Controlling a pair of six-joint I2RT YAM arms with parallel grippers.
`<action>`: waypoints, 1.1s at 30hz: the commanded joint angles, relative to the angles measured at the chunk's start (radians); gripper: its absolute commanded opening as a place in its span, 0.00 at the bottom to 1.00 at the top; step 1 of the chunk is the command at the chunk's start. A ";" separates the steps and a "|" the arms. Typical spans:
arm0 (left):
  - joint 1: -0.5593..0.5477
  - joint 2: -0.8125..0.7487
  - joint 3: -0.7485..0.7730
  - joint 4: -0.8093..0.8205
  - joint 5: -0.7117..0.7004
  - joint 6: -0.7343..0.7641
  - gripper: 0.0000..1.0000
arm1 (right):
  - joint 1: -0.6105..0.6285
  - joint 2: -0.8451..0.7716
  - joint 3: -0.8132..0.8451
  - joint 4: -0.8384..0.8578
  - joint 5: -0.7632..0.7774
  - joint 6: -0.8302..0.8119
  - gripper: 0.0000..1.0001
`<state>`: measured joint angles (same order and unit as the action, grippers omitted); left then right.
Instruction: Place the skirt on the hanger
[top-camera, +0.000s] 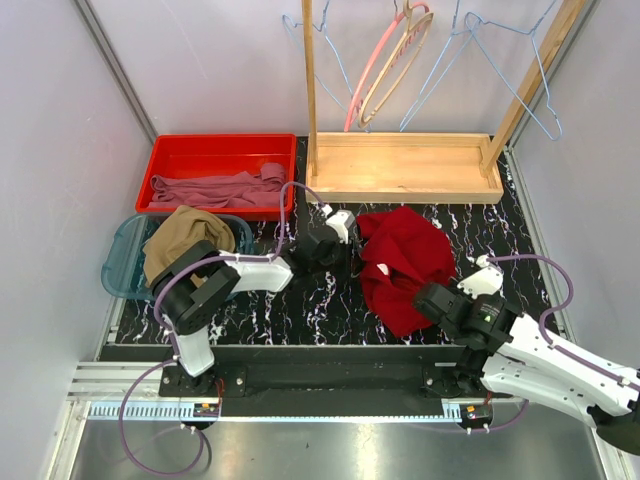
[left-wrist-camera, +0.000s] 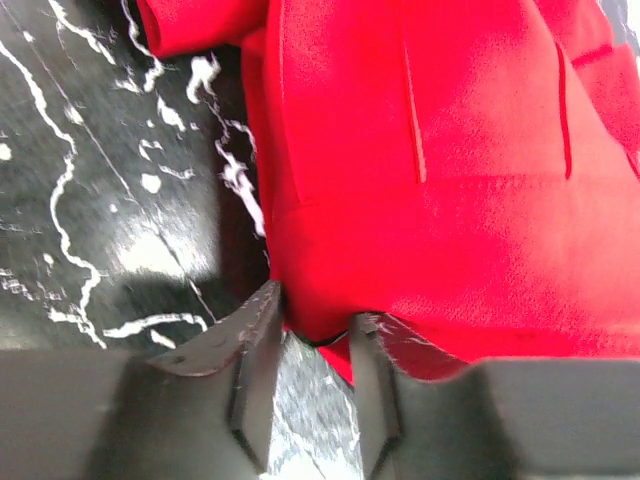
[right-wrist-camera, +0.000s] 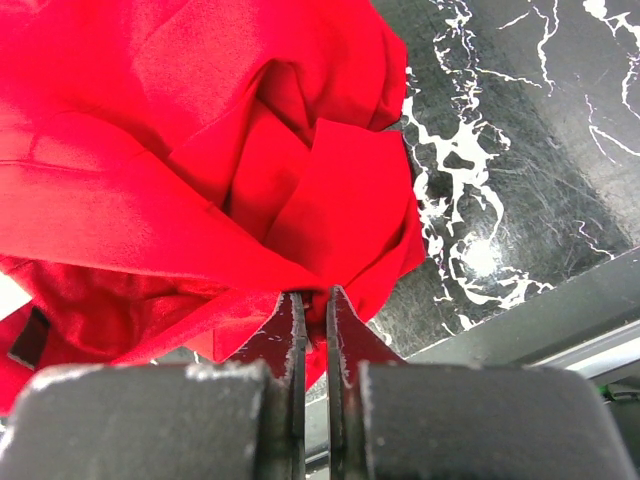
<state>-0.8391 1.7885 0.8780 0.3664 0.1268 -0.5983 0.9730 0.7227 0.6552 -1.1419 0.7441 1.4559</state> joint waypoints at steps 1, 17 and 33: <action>0.000 0.032 0.065 -0.003 -0.163 0.031 0.23 | -0.005 -0.028 0.053 -0.033 0.074 0.024 0.00; 0.046 -0.296 0.473 -0.806 -0.530 0.336 0.00 | -0.008 0.250 0.483 -0.101 0.385 -0.408 0.00; 0.074 -0.629 0.788 -1.149 -0.547 0.394 0.00 | -0.034 0.305 0.883 0.452 0.373 -1.221 0.00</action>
<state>-0.7948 1.2110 1.6005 -0.7132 -0.2989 -0.2359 0.9676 1.0676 1.4506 -0.7769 1.0222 0.4629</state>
